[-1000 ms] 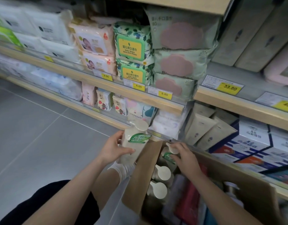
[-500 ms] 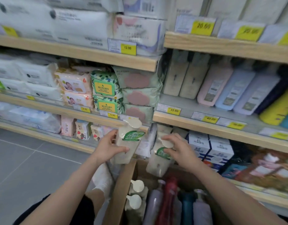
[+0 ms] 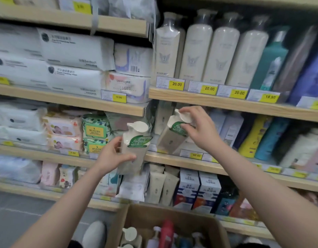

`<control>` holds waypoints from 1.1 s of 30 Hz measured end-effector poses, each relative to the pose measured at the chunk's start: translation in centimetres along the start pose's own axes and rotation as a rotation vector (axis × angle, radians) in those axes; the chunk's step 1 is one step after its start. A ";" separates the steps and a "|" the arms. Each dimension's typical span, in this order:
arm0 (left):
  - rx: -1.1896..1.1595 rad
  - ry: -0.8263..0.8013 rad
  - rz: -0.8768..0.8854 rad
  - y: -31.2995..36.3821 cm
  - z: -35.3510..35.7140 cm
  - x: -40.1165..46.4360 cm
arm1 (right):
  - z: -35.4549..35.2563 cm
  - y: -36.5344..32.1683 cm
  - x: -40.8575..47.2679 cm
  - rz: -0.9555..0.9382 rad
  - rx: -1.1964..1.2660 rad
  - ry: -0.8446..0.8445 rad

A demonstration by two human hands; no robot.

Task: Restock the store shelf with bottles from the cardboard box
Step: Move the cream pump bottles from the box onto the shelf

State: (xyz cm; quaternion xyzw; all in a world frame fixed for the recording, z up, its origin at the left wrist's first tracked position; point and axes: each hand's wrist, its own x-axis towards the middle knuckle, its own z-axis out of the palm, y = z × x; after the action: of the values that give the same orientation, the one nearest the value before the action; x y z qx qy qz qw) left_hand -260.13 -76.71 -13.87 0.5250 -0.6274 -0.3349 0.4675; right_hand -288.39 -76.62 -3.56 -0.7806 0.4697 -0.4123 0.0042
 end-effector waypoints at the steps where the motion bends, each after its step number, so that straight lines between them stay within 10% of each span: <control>1: -0.003 0.000 0.007 -0.1 -0.1 0.2 | 0.1 -0.1 0.6 -0.017 -0.022 0.021; 10: -0.028 0.038 0.006 -5.2 0.6 1.9 | 7.3 3.5 1.8 -0.101 -0.156 0.014; 33: -0.121 0.063 -0.048 -6.2 1.1 4.3 | 13.3 6.6 4.5 0.412 0.471 0.186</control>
State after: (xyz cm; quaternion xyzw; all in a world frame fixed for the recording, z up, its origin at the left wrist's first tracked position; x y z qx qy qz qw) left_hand -259.11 -82.32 -18.90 0.5209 -0.5783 -0.3664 0.5099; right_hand -283.64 -88.73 -12.04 -0.6056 0.5078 -0.5699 0.2251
